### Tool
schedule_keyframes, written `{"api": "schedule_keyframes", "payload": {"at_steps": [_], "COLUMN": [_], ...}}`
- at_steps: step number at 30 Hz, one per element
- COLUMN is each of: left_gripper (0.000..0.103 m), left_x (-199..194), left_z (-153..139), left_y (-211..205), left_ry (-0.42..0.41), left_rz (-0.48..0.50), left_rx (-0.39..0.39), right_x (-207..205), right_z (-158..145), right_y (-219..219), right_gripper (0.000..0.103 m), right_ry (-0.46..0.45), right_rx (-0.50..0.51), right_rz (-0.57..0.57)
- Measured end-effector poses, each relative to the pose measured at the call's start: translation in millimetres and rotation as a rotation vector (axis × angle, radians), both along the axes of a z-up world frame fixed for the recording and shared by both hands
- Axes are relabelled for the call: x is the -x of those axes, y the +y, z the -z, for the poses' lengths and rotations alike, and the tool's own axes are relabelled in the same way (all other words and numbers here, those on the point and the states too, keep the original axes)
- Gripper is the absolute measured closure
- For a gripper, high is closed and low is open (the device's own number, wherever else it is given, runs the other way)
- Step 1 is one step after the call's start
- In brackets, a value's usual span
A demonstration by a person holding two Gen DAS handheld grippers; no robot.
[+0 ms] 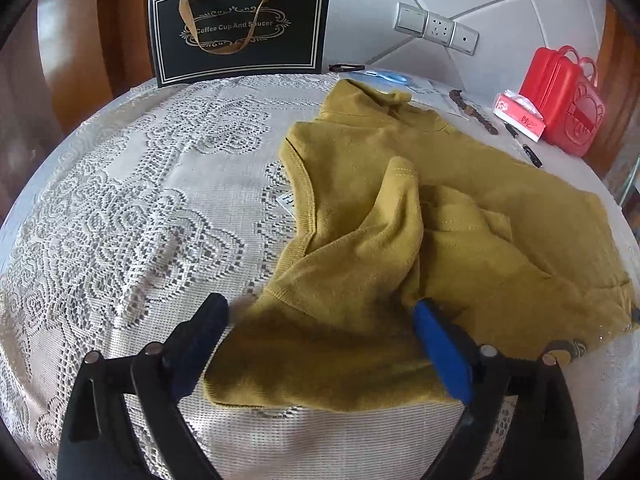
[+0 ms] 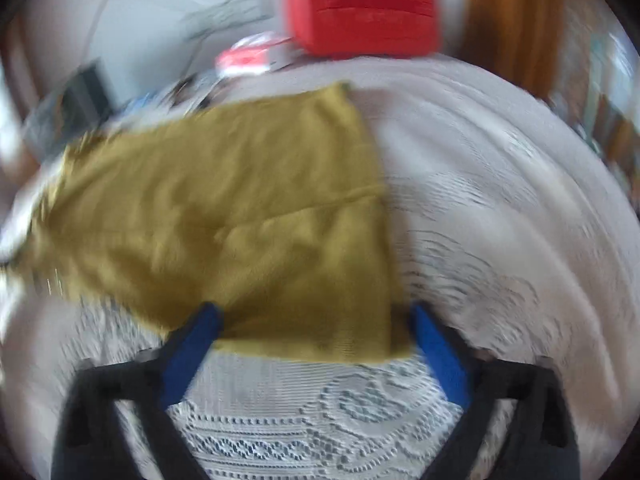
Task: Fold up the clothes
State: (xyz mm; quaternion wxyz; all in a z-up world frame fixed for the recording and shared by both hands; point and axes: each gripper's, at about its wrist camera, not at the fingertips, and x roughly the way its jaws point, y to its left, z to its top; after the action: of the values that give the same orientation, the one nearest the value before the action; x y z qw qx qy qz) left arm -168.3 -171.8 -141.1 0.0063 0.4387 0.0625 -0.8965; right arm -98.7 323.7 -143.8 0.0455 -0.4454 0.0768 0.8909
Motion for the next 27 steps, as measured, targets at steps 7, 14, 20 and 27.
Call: {"api": "schedule_keyframes", "payload": {"at_steps": [7, 14, 20, 27], "left_gripper": [0.022, 0.087, 0.093, 0.091], "left_x": [-2.7, -7.0, -49.0, -89.9], "left_z": [-3.1, -6.3, -27.3, -25.6], "left_y": [-5.0, -15.4, -16.6, -31.8], "left_ry": [0.021, -0.002, -0.008, -0.138], "left_rz": [-0.037, -0.077, -0.029, 0.055], "left_rx": [-0.014, -0.052, -0.039, -0.060], "right_x": [-22.6, -14.8, -29.3, -48.8], "right_z": [1.3, -2.4, -23.2, -24.7], "right_y": [25.2, -10.9, -7.5, 18.8], "right_gripper": [0.060, 0.062, 0.086, 0.060], "right_ry": [0.064, 0.025, 0.037, -0.073], "right_rx": [0.145, -0.093, -0.071, 0.035], "right_rz": [0.035, -0.014, -0.065, -0.102]}}
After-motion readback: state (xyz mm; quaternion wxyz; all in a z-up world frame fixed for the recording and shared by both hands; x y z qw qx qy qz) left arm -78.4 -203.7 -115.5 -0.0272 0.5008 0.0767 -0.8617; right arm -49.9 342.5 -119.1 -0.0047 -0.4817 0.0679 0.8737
